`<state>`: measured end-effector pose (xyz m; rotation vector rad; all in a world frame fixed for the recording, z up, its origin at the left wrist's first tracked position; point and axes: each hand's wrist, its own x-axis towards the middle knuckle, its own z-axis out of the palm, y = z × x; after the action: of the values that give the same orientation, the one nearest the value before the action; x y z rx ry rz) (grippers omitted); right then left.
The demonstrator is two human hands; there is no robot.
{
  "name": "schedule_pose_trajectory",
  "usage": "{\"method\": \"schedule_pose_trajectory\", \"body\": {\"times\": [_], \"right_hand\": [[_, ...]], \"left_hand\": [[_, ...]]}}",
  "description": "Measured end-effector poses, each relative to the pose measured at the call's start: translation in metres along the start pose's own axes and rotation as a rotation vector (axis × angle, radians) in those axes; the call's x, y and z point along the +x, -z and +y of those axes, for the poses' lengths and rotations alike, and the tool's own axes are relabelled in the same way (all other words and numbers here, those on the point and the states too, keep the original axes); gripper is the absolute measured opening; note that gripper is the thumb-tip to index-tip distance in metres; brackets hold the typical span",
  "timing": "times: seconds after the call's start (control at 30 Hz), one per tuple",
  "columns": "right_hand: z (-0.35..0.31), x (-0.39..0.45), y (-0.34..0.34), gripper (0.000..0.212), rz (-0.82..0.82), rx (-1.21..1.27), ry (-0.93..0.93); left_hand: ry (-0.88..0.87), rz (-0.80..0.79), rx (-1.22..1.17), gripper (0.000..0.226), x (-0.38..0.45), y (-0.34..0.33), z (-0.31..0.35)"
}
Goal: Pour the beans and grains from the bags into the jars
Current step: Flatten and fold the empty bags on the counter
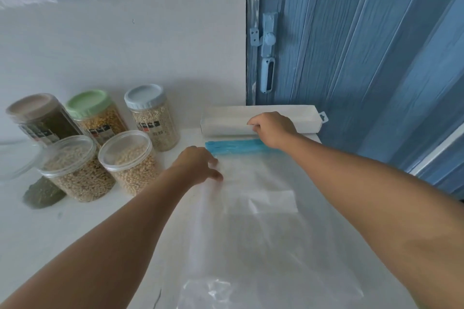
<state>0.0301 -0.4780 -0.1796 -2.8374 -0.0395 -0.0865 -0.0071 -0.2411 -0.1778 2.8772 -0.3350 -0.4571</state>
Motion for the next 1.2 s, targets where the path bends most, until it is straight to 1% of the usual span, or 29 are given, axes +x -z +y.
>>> {"method": "schedule_pose_trajectory", "body": {"times": [0.07, 0.27, 0.63, 0.87, 0.93, 1.07, 1.13, 1.2], "right_hand": [[-0.004, 0.012, -0.005, 0.032, -0.013, -0.017, 0.007], [-0.005, 0.03, -0.018, 0.038, -0.098, -0.026, 0.022], [-0.002, 0.022, -0.018, 0.032, -0.188, 0.039, 0.048], [-0.007, 0.01, -0.016, 0.035, -0.196, 0.025, 0.059], [-0.009, 0.001, -0.018, 0.04, -0.165, 0.002, 0.058], [-0.01, -0.043, -0.021, 0.049, 0.051, 0.082, 0.056], [-0.013, -0.075, -0.014, 0.05, 0.058, 0.161, 0.068], [-0.018, -0.111, -0.003, 0.055, -0.015, 0.214, 0.044]], "left_hand": [[0.002, -0.02, 0.018, 0.061, 0.0, 0.002, 0.004], [0.028, -0.047, 0.017, 0.061, 0.004, 0.005, 0.008], [0.053, -0.026, -0.05, 0.063, -0.006, 0.003, 0.012], [0.059, -0.014, -0.057, 0.065, -0.013, 0.003, 0.011], [0.052, -0.014, -0.041, 0.066, -0.013, 0.001, 0.01], [0.046, 0.017, -0.041, 0.076, -0.013, -0.003, 0.007], [0.048, 0.059, -0.074, 0.084, -0.018, -0.006, 0.007], [0.06, 0.096, -0.164, 0.092, -0.032, -0.011, 0.009]]}}
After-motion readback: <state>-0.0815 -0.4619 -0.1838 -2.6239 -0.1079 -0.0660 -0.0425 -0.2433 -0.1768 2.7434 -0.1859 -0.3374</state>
